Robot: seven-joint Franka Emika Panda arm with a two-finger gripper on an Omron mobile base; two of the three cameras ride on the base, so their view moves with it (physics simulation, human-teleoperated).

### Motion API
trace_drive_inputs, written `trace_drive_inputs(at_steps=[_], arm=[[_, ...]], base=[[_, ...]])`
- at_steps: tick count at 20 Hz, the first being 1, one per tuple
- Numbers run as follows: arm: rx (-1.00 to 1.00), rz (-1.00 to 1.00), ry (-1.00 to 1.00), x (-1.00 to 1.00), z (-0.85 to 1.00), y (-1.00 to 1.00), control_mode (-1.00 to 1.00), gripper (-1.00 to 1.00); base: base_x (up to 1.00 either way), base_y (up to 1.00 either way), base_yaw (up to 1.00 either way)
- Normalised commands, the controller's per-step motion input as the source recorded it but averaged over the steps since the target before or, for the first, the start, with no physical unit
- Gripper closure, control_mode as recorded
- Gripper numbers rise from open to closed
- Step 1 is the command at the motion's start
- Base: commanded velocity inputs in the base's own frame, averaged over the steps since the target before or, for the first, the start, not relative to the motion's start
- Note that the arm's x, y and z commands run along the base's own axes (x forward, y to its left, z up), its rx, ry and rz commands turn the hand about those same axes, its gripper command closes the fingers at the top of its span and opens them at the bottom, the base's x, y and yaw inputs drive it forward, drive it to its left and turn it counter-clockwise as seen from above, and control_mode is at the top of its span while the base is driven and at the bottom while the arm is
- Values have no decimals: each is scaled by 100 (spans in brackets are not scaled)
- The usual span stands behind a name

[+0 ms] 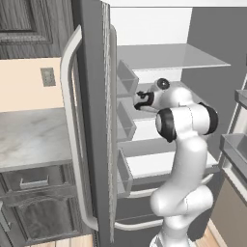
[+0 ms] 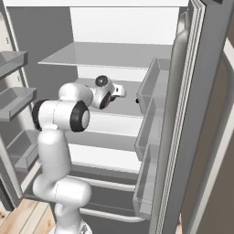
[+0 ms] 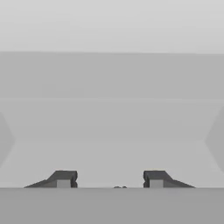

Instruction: Move the walnut and cherry from the second highest shelf to the top shelf to make space. Then, place the pitcher from the counter on the cleared second highest shelf.

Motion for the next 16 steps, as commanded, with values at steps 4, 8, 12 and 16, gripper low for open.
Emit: trace_drive_inputs(at_steps=[4, 8, 12, 16], arm=[[0, 0, -5, -97, 2, 0, -100, 100], [0, 0, -6, -100, 45, 0, -100, 100], [0, 0, -8, -100, 94, 0, -100, 100], [-1, 0, -7, -97, 100, 0, -100, 100]], base=[[0, 0, 0], [0, 0, 0], [0, 0, 0], [0, 0, 0]])
